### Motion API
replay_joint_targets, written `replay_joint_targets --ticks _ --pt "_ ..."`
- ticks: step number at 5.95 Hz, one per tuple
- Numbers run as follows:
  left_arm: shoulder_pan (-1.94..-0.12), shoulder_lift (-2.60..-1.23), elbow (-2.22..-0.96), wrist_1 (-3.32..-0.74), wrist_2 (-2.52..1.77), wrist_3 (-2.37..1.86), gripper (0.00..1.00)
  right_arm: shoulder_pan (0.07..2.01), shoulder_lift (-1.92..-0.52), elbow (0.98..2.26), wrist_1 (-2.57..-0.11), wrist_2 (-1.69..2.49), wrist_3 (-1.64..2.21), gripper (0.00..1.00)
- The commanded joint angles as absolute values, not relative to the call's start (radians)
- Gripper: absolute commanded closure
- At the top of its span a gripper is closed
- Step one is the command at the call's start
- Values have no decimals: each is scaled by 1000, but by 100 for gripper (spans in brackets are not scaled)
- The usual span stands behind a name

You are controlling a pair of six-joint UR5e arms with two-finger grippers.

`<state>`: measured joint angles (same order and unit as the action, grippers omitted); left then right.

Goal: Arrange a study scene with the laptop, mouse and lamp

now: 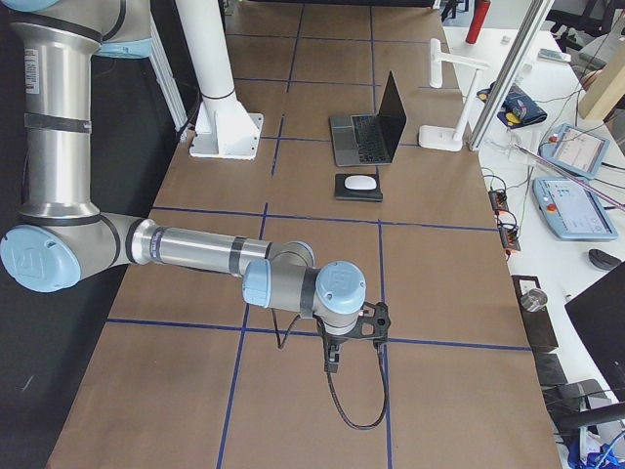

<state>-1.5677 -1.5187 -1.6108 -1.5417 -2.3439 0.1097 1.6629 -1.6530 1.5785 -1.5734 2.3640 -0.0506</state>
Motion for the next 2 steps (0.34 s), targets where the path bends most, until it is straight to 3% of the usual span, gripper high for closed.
replay_joint_targets --ticks 1,2 --pt "-1568 -1520 -1611 -1542 -2344 110 0 1663 -1652 1578 -1574 2364 -52 0" --pt "-1568 -1520 -1612 -1542 -2344 109 0 1663 -1652 1578 -1572 2364 -51 0"
